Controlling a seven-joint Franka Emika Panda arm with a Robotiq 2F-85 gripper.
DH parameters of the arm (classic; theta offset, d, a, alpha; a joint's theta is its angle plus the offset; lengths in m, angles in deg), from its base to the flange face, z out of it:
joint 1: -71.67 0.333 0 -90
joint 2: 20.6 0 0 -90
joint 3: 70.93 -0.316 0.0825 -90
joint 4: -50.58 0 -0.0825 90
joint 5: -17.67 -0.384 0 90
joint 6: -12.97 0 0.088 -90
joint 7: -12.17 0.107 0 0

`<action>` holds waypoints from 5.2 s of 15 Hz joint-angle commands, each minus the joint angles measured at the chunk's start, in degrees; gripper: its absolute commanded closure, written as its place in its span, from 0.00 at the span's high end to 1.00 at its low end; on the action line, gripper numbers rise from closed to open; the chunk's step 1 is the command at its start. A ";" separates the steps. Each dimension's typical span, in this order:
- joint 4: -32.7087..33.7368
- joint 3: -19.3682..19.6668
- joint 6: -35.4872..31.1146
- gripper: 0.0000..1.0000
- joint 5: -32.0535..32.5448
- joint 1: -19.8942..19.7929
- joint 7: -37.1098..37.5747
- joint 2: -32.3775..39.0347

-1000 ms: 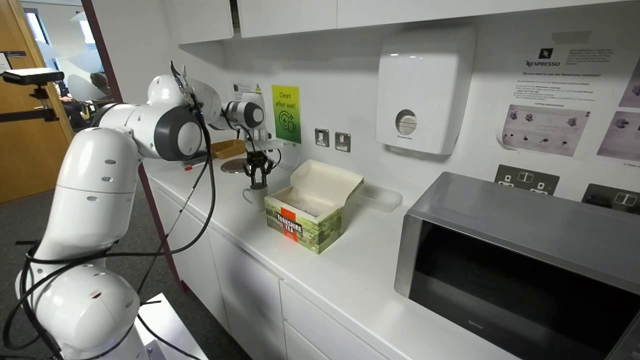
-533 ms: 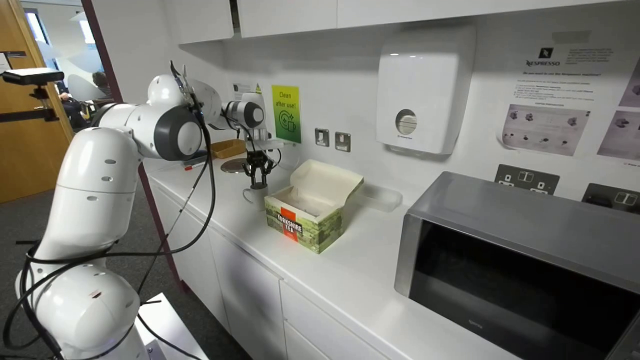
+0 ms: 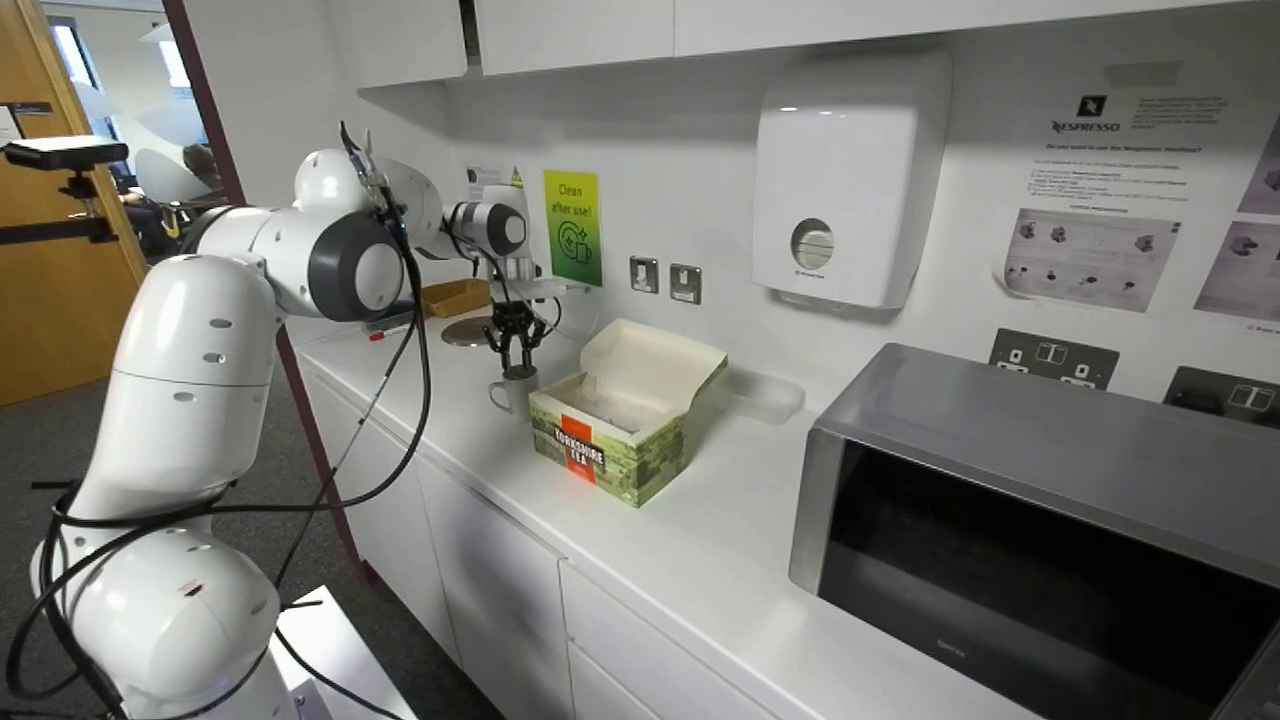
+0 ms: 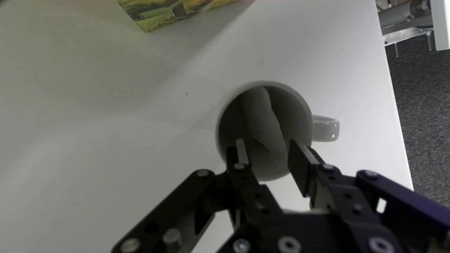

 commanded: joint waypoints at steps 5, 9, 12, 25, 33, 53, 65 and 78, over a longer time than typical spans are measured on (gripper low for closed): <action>0.68 -0.28 2.02 0.39 0.63 0.10 1.04 -1.01; 0.17 -0.43 2.21 0.38 0.24 -0.19 0.64 -1.83; -0.29 -0.49 2.51 0.37 -0.04 -0.40 0.43 -2.49; 0.78 0.11 4.74 0.42 0.38 -1.06 0.26 -2.38; 1.20 0.17 5.09 0.42 0.60 -0.90 0.44 -1.24; 1.04 0.04 5.78 0.38 0.30 -0.90 0.05 -0.36; 0.95 0.13 5.77 0.37 0.17 -1.21 0.06 -0.17; 0.79 0.29 5.84 0.37 0.30 -1.30 0.23 0.50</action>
